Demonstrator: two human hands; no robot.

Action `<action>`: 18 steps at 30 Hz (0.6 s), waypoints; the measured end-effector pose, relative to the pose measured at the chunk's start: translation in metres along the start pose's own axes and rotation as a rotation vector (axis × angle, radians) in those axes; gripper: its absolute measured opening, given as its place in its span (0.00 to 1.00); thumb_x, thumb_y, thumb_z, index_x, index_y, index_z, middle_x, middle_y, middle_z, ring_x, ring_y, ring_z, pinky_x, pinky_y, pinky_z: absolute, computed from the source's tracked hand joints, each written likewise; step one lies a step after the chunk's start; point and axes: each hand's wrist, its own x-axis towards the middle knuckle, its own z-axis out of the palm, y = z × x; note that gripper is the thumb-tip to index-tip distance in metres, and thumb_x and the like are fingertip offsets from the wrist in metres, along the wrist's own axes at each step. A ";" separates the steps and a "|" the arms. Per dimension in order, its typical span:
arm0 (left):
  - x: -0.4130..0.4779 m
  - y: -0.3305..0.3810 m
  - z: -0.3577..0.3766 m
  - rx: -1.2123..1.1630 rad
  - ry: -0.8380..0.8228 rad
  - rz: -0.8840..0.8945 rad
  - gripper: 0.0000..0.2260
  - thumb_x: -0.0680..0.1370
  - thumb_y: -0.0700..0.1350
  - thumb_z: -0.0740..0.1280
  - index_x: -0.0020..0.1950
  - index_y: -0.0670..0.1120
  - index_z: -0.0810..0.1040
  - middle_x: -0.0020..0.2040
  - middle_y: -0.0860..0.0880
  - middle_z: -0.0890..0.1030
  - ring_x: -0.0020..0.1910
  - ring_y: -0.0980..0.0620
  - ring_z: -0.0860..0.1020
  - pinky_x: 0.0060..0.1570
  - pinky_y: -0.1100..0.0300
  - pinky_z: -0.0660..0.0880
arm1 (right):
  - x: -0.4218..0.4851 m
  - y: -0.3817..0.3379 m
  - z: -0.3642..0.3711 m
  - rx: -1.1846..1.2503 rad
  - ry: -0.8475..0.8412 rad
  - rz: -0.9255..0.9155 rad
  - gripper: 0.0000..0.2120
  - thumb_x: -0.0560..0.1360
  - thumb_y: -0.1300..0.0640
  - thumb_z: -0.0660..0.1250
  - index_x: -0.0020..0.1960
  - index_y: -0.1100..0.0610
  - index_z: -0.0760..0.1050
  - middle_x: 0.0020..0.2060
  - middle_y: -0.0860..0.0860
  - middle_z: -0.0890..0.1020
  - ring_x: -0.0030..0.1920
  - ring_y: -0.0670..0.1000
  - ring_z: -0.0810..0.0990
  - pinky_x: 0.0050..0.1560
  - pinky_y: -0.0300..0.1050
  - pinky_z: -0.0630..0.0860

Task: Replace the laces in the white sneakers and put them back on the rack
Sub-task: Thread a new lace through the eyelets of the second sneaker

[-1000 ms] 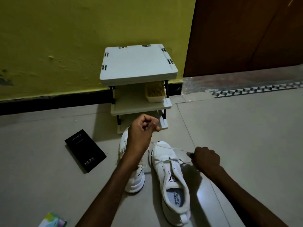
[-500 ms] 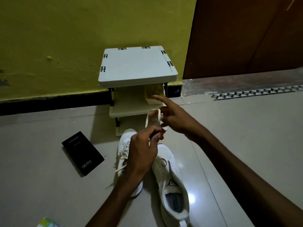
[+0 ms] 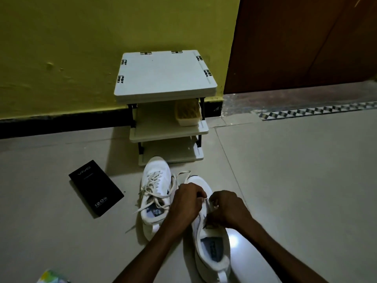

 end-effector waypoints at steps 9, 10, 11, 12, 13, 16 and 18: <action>-0.001 -0.002 0.009 -0.129 0.079 -0.007 0.17 0.70 0.38 0.71 0.52 0.52 0.68 0.35 0.55 0.81 0.35 0.61 0.78 0.33 0.74 0.67 | 0.013 0.030 -0.011 0.660 -0.175 0.120 0.19 0.67 0.70 0.58 0.44 0.55 0.84 0.39 0.58 0.83 0.38 0.53 0.81 0.39 0.46 0.76; -0.001 -0.001 0.011 -0.126 0.086 -0.014 0.17 0.71 0.38 0.71 0.52 0.52 0.67 0.35 0.55 0.81 0.35 0.62 0.78 0.34 0.73 0.68 | 0.013 0.033 -0.012 0.688 -0.199 0.117 0.20 0.68 0.71 0.57 0.44 0.55 0.84 0.42 0.61 0.84 0.40 0.54 0.81 0.41 0.47 0.77; 0.000 0.000 0.013 -0.126 0.096 -0.022 0.18 0.71 0.38 0.71 0.52 0.53 0.67 0.35 0.54 0.81 0.35 0.62 0.78 0.35 0.71 0.70 | 0.013 0.034 -0.012 0.711 -0.221 0.112 0.21 0.68 0.72 0.57 0.45 0.55 0.84 0.45 0.62 0.84 0.41 0.54 0.82 0.42 0.48 0.77; 0.000 0.000 0.015 -0.130 0.107 -0.034 0.19 0.71 0.38 0.71 0.53 0.53 0.66 0.35 0.54 0.81 0.35 0.61 0.79 0.37 0.66 0.74 | 0.013 0.036 -0.011 0.727 -0.237 0.106 0.21 0.68 0.72 0.57 0.46 0.56 0.84 0.47 0.62 0.84 0.42 0.54 0.82 0.42 0.48 0.77; 0.000 0.001 0.018 -0.130 0.116 -0.054 0.19 0.71 0.38 0.71 0.53 0.54 0.66 0.35 0.53 0.81 0.36 0.60 0.79 0.39 0.60 0.77 | 0.014 0.038 -0.010 0.744 -0.246 0.101 0.21 0.68 0.73 0.57 0.47 0.56 0.84 0.48 0.62 0.84 0.42 0.54 0.82 0.42 0.47 0.77; 0.002 0.002 0.022 -0.092 0.131 -0.102 0.19 0.71 0.38 0.70 0.54 0.54 0.65 0.36 0.53 0.81 0.38 0.56 0.80 0.42 0.54 0.78 | 0.015 0.040 -0.009 0.781 -0.277 0.098 0.21 0.69 0.74 0.57 0.50 0.58 0.82 0.50 0.63 0.83 0.42 0.54 0.81 0.38 0.44 0.76; 0.003 0.000 0.023 -0.042 0.149 -0.083 0.18 0.71 0.39 0.68 0.54 0.53 0.65 0.37 0.52 0.80 0.39 0.54 0.79 0.42 0.53 0.77 | 0.017 0.040 -0.009 0.787 -0.287 0.110 0.21 0.69 0.74 0.56 0.51 0.59 0.82 0.51 0.64 0.83 0.42 0.55 0.81 0.36 0.42 0.76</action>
